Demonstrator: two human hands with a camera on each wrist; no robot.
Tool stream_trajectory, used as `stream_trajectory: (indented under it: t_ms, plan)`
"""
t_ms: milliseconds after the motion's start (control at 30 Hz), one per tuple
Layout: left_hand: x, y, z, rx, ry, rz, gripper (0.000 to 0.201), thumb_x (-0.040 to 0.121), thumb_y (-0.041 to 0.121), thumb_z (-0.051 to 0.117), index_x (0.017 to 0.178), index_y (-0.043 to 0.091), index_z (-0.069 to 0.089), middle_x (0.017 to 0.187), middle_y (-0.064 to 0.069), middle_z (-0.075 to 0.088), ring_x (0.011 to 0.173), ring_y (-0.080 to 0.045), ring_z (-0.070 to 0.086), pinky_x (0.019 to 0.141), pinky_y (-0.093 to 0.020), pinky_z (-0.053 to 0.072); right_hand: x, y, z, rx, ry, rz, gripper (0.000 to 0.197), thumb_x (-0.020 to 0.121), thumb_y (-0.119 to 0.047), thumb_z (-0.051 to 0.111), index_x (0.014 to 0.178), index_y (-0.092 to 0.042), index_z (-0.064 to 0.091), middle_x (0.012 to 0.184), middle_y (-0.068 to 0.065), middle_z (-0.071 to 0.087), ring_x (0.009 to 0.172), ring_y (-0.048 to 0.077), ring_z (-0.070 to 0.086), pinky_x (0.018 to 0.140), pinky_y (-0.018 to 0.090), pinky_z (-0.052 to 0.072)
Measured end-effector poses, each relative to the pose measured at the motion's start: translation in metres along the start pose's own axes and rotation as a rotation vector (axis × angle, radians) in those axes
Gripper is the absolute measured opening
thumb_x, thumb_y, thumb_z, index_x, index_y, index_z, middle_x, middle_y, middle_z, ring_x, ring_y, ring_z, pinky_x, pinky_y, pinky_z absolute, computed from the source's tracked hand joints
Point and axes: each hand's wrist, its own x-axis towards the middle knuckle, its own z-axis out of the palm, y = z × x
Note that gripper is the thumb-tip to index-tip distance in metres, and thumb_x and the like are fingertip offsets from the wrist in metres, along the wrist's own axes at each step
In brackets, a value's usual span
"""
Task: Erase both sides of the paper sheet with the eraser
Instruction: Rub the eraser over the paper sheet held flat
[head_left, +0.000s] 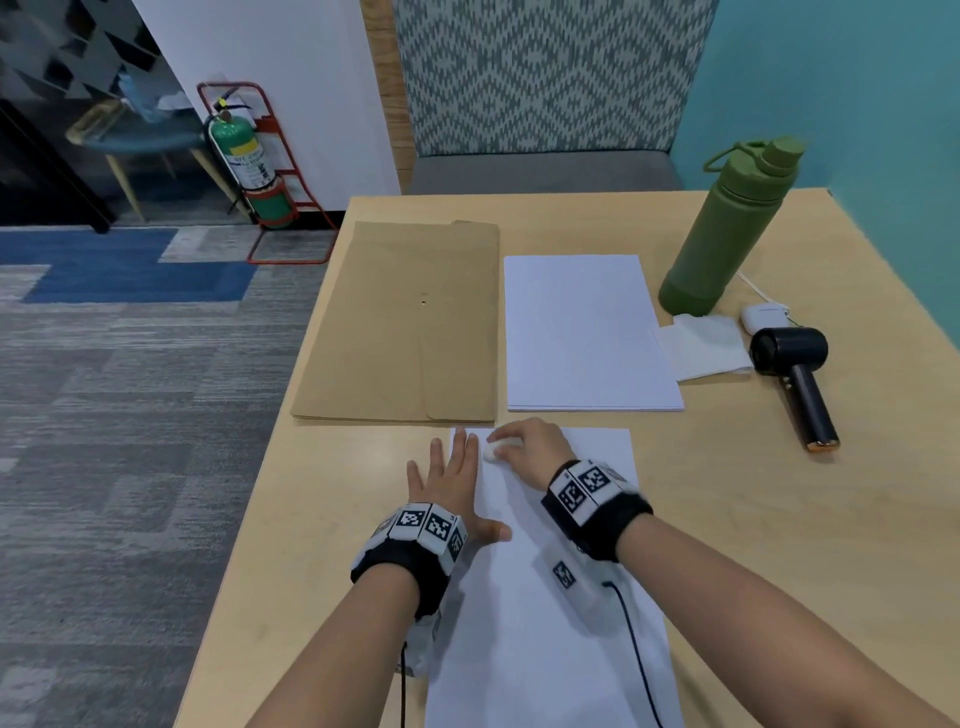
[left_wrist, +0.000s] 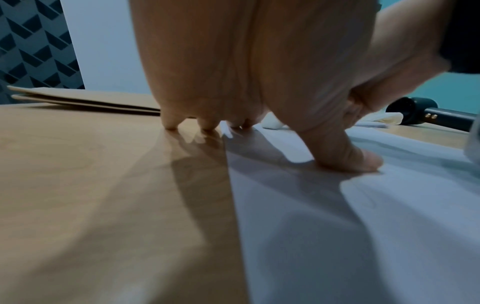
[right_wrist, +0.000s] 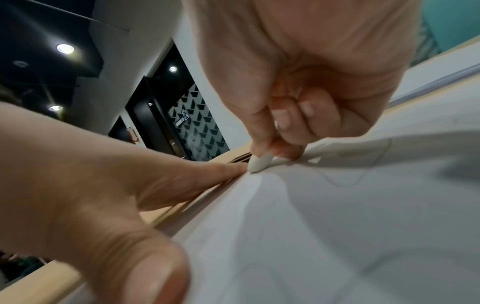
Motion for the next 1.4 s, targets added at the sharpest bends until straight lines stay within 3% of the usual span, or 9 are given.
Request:
stream_trajectory:
  t_ms: [100, 267, 467, 600, 667, 867, 1033, 1200, 1400]
  plan:
    - [0.001, 0.0, 0.0, 0.002, -0.001, -0.002, 0.12, 0.076, 0.062, 0.062, 0.146, 0.016, -0.024, 0.153, 0.002, -0.032, 0.142, -0.028, -0.024, 0.115, -0.055, -0.007, -0.011, 0.002, 0.008, 0.03, 0.066, 0.028, 0.023, 0.086, -0.021, 0.056, 0.107, -0.021, 0.066, 0.122, 0.003, 0.063, 0.115, 0.021, 0.056, 0.096, 0.027, 0.041]
    - [0.002, 0.0, 0.001, -0.005, -0.004, -0.003, 0.12, 0.076, 0.061, 0.062, 0.145, 0.017, -0.026, 0.152, 0.003, -0.033, 0.142, -0.027, -0.025, 0.114, -0.055, -0.007, -0.033, 0.014, 0.018, -0.052, -0.075, -0.009, 0.023, 0.083, -0.019, 0.056, 0.102, -0.023, 0.068, 0.116, 0.001, 0.067, 0.111, 0.019, 0.059, 0.098, 0.029, 0.044]
    - [0.001, 0.001, 0.001, 0.006, -0.006, -0.01, 0.119, 0.077, 0.061, 0.062, 0.145, 0.016, -0.025, 0.153, 0.002, -0.032, 0.142, -0.028, -0.023, 0.115, -0.056, -0.005, -0.008, 0.004, 0.005, 0.011, 0.086, 0.043, 0.023, 0.086, -0.023, 0.055, 0.106, -0.023, 0.066, 0.121, 0.001, 0.064, 0.115, 0.02, 0.056, 0.094, 0.024, 0.039]
    - [0.001, 0.002, 0.001, -0.006, 0.005, -0.012, 0.12, 0.076, 0.06, 0.063, 0.145, 0.016, -0.025, 0.153, 0.002, -0.031, 0.143, -0.028, -0.023, 0.114, -0.056, -0.005, -0.043, 0.02, 0.023, -0.044, -0.036, 0.018, 0.024, 0.083, -0.024, 0.056, 0.104, -0.026, 0.067, 0.115, 0.0, 0.067, 0.111, 0.018, 0.059, 0.097, 0.029, 0.044]
    - [0.002, 0.001, 0.002, -0.008, 0.004, -0.01, 0.12, 0.077, 0.061, 0.062, 0.145, 0.016, -0.025, 0.153, 0.002, -0.032, 0.142, -0.028, -0.023, 0.114, -0.056, -0.005, -0.034, 0.018, 0.015, -0.057, -0.046, 0.011, 0.022, 0.083, -0.026, 0.059, 0.103, -0.026, 0.068, 0.118, -0.001, 0.066, 0.112, 0.018, 0.058, 0.098, 0.028, 0.043]
    - [0.003, 0.002, 0.002, 0.007, 0.006, -0.018, 0.119, 0.077, 0.062, 0.06, 0.145, 0.014, -0.025, 0.153, 0.001, -0.032, 0.143, -0.028, -0.023, 0.114, -0.057, -0.004, -0.011, 0.007, 0.008, -0.002, 0.148, 0.073, 0.023, 0.086, -0.025, 0.054, 0.106, -0.026, 0.065, 0.117, 0.0, 0.066, 0.109, 0.021, 0.059, 0.09, 0.027, 0.043]
    - [0.002, 0.001, 0.003, -0.007, 0.008, -0.006, 0.12, 0.077, 0.062, 0.061, 0.145, 0.015, -0.025, 0.152, 0.001, -0.032, 0.142, -0.028, -0.024, 0.114, -0.057, -0.005, -0.03, 0.018, 0.017, -0.08, 0.008, 0.018, 0.022, 0.086, -0.027, 0.056, 0.105, -0.026, 0.066, 0.118, -0.002, 0.066, 0.112, 0.018, 0.058, 0.096, 0.029, 0.043]
    - [0.003, 0.0, 0.004, 0.005, 0.009, -0.012, 0.119, 0.077, 0.063, 0.06, 0.145, 0.014, -0.025, 0.152, 0.001, -0.032, 0.142, -0.028, -0.024, 0.115, -0.057, -0.005, -0.004, 0.008, 0.002, -0.004, 0.178, 0.079, 0.022, 0.087, -0.025, 0.054, 0.106, -0.025, 0.066, 0.118, 0.002, 0.066, 0.11, 0.022, 0.058, 0.092, 0.028, 0.043]
    - [0.003, 0.0, 0.004, -0.017, 0.013, 0.0, 0.119, 0.077, 0.06, 0.062, 0.145, 0.014, -0.025, 0.152, 0.001, -0.032, 0.142, -0.028, -0.024, 0.114, -0.057, -0.006, -0.028, 0.02, 0.01, -0.06, 0.055, 0.065, 0.024, 0.085, -0.028, 0.057, 0.107, -0.026, 0.066, 0.119, -0.001, 0.065, 0.114, 0.019, 0.057, 0.094, 0.027, 0.042]
